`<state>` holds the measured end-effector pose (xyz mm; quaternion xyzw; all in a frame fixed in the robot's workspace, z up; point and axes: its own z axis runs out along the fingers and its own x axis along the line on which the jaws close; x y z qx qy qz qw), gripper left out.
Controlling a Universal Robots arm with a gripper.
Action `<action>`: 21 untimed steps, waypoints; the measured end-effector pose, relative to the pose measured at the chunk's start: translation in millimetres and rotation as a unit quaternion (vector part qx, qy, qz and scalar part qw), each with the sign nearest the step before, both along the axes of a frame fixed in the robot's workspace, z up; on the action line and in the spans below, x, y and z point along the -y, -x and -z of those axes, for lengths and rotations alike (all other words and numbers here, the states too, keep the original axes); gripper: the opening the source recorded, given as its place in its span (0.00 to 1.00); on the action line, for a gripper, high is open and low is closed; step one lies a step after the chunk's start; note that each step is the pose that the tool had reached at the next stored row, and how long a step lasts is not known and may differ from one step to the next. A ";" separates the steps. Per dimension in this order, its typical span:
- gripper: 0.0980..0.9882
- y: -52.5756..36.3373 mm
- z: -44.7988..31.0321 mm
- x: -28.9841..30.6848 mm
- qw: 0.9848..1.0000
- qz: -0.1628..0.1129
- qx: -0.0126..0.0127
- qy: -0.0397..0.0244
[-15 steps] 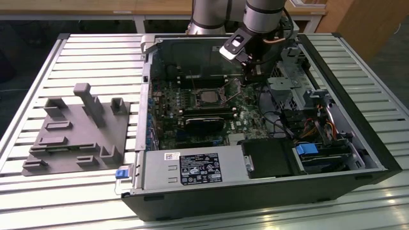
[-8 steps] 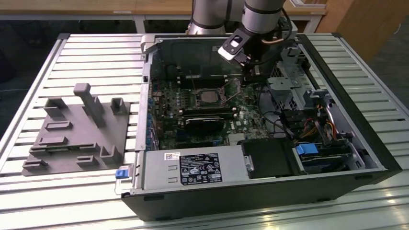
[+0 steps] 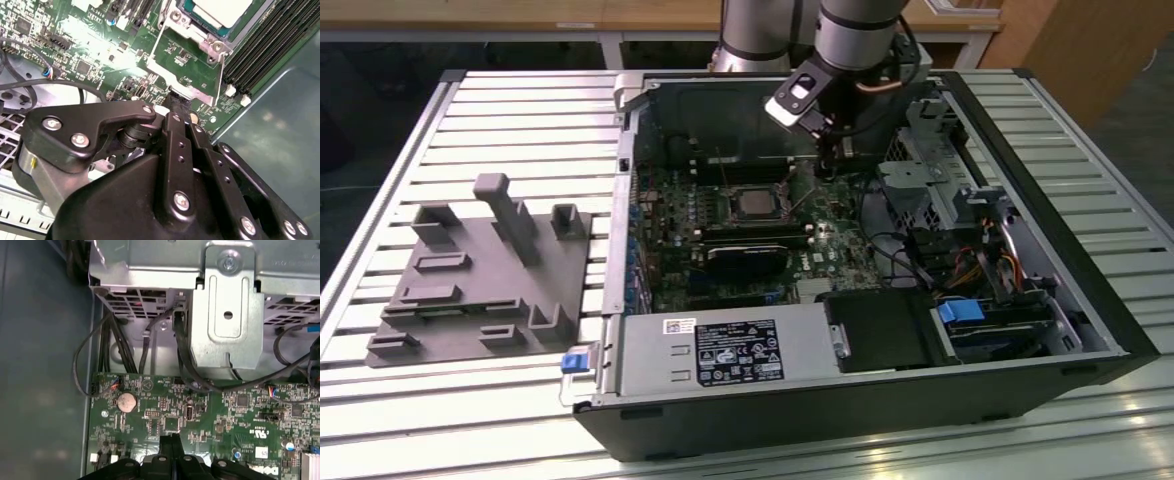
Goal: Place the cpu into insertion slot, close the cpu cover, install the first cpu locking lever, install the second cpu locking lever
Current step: 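Close the cpu cover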
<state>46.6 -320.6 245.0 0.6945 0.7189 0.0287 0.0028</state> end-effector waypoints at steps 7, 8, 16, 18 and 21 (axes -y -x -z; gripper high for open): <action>0.01 4.6 0.0 0.1 1.000 0.000 0.000 0.000; 0.01 4.7 0.0 0.1 1.000 0.000 0.000 0.000; 0.01 10.1 0.1 0.1 1.000 0.000 0.000 0.000; 0.01 11.4 0.1 0.1 1.000 0.000 0.000 0.000; 0.01 13.4 0.1 0.0 1.000 0.000 0.000 0.000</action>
